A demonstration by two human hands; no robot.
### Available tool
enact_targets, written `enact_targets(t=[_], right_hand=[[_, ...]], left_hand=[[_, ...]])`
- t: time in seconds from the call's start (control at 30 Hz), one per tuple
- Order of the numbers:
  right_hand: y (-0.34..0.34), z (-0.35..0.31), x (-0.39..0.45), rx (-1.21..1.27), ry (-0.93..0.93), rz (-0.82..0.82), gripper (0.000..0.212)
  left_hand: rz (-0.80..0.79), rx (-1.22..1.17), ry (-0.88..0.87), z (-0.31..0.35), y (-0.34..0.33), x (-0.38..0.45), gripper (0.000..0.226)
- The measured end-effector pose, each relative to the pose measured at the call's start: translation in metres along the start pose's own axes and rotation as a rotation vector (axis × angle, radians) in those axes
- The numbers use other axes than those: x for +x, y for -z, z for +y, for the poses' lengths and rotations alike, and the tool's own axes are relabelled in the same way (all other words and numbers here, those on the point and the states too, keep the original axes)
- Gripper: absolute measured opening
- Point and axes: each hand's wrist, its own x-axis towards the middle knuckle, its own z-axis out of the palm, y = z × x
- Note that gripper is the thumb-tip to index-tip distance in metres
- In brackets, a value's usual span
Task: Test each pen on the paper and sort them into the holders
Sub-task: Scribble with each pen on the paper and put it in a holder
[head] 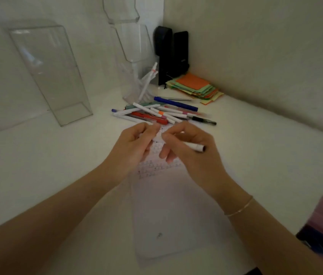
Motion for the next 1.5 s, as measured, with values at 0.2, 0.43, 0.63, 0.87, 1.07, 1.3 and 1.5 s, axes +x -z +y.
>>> enact_targets(t=[0.2,0.43,0.63,0.87,1.07,1.3,1.5], right_hand=[[0.098,-0.044,-0.059,-0.029,0.012,0.389,0.005],[0.19,0.009,-0.181,-0.343,0.005,1.219,0.017],[0.216,0.134,-0.238,-0.579,-0.769,0.8,0.021],[0.247,0.163,-0.237,-0.588,-0.951,0.754,0.03],[0.24,0.038,-0.155,-0.553,-0.292,1.117,0.022],[0.134,-0.026,-0.016,-0.647,0.194,0.526,0.02],[0.039,0.018,0.067,-0.892,-0.131,-0.078,0.031]], left_hand=[[-0.028,0.135,-0.285,0.029,-0.09,-0.006,0.021],[-0.461,0.75,-0.708,0.014,-0.211,-0.022,0.032],[-0.431,0.933,-0.787,0.009,-0.254,-0.026,0.038],[-0.483,0.946,-0.797,0.016,-0.248,-0.023,0.036],[-0.38,0.756,-0.72,0.026,-0.2,0.004,0.024],[-0.046,0.804,-0.43,0.008,-0.081,0.034,0.018],[0.078,0.887,-0.293,-0.031,0.0,0.025,0.017]])
